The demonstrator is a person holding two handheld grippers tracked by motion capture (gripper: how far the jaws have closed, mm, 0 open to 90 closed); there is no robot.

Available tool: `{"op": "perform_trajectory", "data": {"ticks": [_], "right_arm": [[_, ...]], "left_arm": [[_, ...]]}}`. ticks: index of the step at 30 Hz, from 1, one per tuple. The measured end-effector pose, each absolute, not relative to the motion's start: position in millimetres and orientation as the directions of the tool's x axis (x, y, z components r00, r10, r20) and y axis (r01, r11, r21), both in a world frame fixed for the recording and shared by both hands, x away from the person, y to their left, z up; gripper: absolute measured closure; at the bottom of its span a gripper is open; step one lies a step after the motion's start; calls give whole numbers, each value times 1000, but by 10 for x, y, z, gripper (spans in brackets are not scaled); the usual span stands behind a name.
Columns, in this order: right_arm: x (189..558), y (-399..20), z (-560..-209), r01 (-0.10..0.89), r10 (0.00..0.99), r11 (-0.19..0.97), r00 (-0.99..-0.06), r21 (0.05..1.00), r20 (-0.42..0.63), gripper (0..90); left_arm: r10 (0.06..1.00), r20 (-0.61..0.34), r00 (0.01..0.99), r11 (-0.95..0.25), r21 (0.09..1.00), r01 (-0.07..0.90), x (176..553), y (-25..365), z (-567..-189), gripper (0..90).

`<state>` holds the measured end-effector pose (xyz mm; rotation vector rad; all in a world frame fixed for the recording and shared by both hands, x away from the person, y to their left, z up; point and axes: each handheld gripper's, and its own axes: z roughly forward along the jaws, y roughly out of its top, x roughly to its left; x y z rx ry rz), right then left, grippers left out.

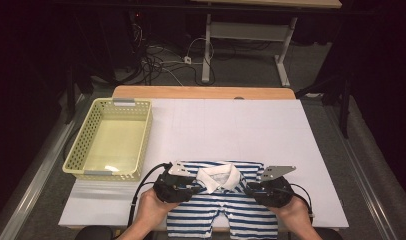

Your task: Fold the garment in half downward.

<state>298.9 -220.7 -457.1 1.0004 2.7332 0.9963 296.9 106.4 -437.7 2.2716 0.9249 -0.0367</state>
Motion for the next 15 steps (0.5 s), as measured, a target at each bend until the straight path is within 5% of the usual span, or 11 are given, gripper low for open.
{"op": "perform_trajectory", "data": {"ticks": [15], "right_arm": [[3323,-2457,-4420,624,731,438,-666,647,147,597]], "left_arm": [[752,-233,616,-395,590,705,3340,1290,-4443,430]]}}
